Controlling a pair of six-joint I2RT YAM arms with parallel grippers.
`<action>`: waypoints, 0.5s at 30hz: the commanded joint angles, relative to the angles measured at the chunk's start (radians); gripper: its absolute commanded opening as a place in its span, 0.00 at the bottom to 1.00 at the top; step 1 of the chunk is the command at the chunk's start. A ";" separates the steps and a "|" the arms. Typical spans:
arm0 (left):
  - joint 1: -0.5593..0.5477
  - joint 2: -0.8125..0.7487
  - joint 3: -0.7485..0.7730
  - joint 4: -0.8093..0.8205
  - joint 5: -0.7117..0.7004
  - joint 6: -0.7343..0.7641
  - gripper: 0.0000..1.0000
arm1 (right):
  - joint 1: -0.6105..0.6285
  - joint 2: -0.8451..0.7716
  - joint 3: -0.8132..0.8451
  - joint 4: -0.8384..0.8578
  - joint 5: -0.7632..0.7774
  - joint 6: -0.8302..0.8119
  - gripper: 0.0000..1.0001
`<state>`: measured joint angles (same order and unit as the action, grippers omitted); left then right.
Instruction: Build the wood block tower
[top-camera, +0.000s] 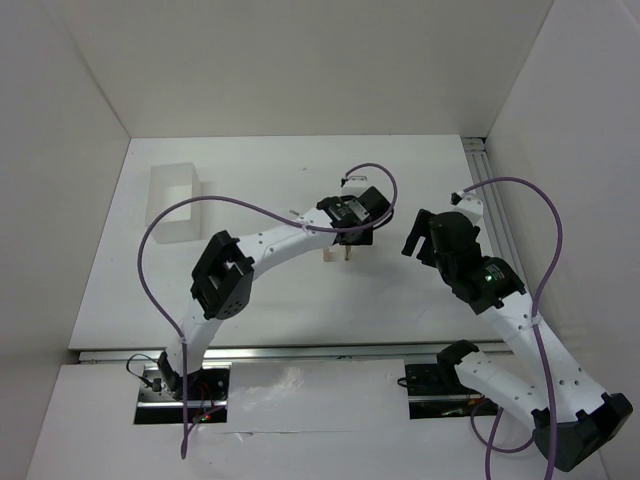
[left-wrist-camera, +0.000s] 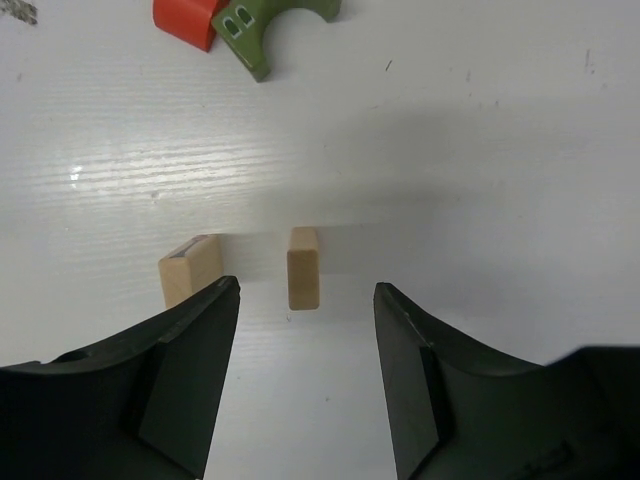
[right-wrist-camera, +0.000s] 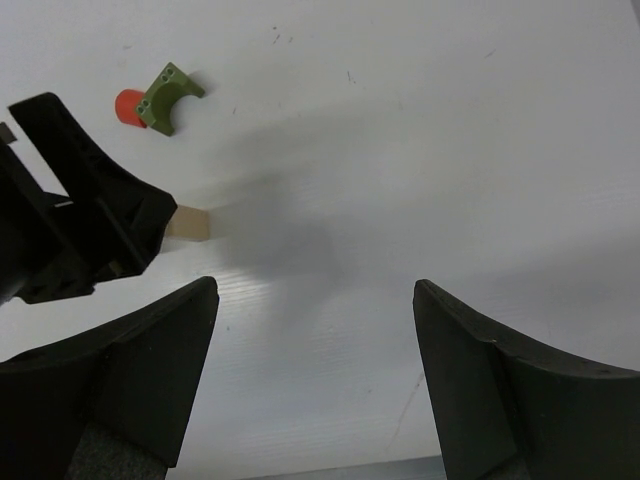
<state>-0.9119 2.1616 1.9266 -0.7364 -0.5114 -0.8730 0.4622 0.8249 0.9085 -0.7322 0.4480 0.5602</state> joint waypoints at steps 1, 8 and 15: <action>0.030 -0.092 0.047 -0.012 -0.015 0.026 0.69 | 0.000 0.009 0.017 0.053 -0.020 -0.019 0.86; 0.163 -0.210 0.063 -0.032 -0.003 0.107 0.69 | 0.000 0.372 0.194 0.120 -0.130 -0.137 0.87; 0.383 -0.353 -0.164 -0.021 0.210 0.129 0.67 | -0.010 0.790 0.470 0.219 -0.275 -0.065 0.69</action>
<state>-0.5873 1.8713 1.8519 -0.7391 -0.3954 -0.7803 0.4614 1.5295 1.2987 -0.6102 0.2558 0.4324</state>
